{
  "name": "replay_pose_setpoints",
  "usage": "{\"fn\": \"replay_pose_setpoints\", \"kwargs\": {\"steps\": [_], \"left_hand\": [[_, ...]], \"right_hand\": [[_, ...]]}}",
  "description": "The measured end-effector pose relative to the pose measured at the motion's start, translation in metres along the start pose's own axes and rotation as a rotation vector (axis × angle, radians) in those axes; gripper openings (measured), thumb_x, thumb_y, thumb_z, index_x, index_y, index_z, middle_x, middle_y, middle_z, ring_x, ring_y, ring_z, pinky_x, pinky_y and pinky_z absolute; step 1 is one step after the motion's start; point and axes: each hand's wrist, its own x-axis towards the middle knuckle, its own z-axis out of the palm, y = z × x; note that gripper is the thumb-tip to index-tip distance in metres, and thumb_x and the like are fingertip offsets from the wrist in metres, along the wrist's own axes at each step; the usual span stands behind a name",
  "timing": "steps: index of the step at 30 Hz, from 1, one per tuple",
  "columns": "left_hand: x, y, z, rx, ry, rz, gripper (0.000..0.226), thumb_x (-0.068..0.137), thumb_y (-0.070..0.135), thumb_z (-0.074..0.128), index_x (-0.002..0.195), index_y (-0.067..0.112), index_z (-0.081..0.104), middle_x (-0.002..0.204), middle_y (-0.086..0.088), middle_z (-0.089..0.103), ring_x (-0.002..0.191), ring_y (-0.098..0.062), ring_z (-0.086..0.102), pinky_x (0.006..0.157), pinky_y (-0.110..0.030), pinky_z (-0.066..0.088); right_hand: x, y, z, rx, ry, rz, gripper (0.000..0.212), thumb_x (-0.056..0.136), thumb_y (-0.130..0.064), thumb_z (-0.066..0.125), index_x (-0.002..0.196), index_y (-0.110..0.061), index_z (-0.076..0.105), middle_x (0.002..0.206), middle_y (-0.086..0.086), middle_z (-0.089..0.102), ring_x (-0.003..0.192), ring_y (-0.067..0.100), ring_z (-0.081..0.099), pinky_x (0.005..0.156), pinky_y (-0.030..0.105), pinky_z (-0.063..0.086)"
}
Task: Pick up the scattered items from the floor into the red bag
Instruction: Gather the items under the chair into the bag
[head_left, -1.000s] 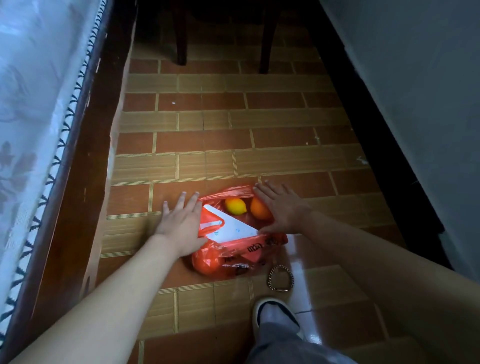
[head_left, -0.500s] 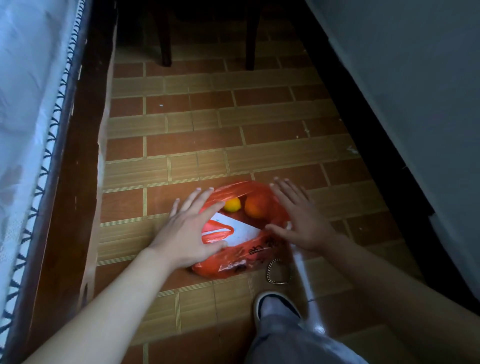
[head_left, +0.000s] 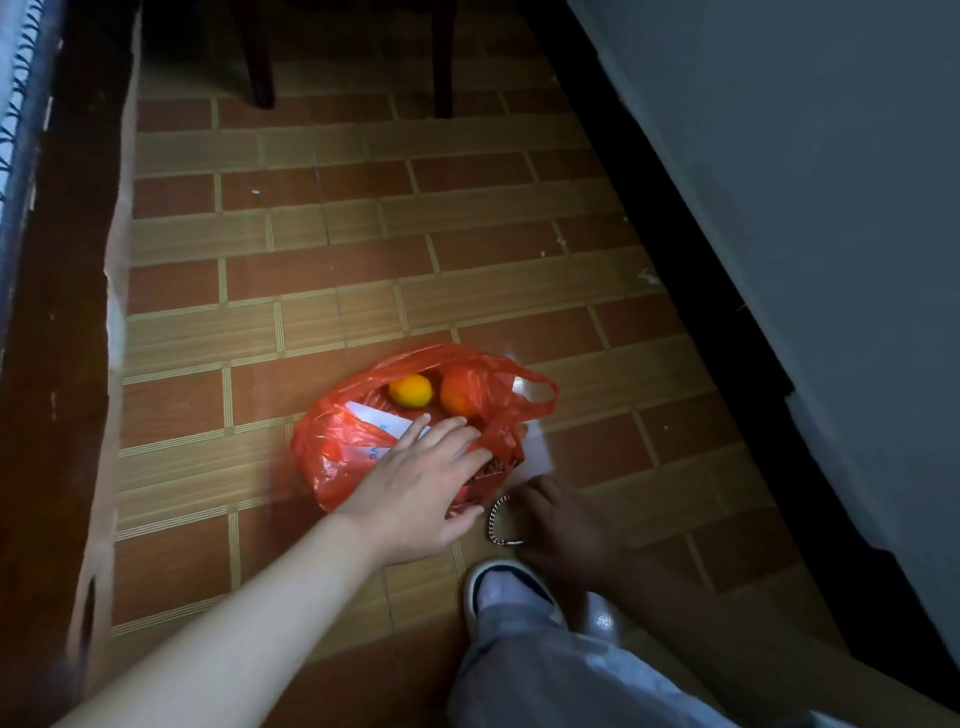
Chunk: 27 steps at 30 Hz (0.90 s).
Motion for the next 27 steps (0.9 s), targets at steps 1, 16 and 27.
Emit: {"fn": "replay_pose_setpoints", "kwargs": {"steps": [1,16,27], "left_hand": [[-0.001,-0.001,0.003,0.006,0.001,-0.001,0.06,0.093,0.053,0.058,0.144,0.024,0.057,0.151,-0.002,0.053,0.15,-0.025,0.04,0.127,-0.053,0.026],[0.0,-0.004,0.002,-0.066,0.061,0.02,0.062,0.088,0.046,0.076,0.143,0.022,0.059,0.136,0.002,0.061,0.134,-0.022,0.051,0.117,-0.045,0.042],[-0.007,-0.031,-0.027,-0.023,0.315,-0.181,0.041,0.081,0.038,0.086,0.118,0.028,0.074,0.105,0.012,0.074,0.106,-0.02,0.063,0.095,-0.045,0.049]], "right_hand": [[0.002,-0.001,0.003,-0.01,-0.011,0.008,0.071,0.081,-0.055,0.065,0.142,-0.021,0.05,0.135,0.001,0.05,0.118,0.024,0.052,0.094,0.041,0.05],[-0.009,-0.051,-0.066,0.228,0.323,-0.197,0.015,0.093,-0.028,0.071,0.105,-0.019,0.066,0.105,-0.015,0.054,0.089,0.006,0.057,0.074,0.034,0.055],[0.042,-0.088,-0.117,0.101,0.434,-0.321,0.019,0.092,-0.026,0.073,0.108,-0.018,0.069,0.111,-0.004,0.061,0.101,0.019,0.057,0.081,0.038,0.051]]}}
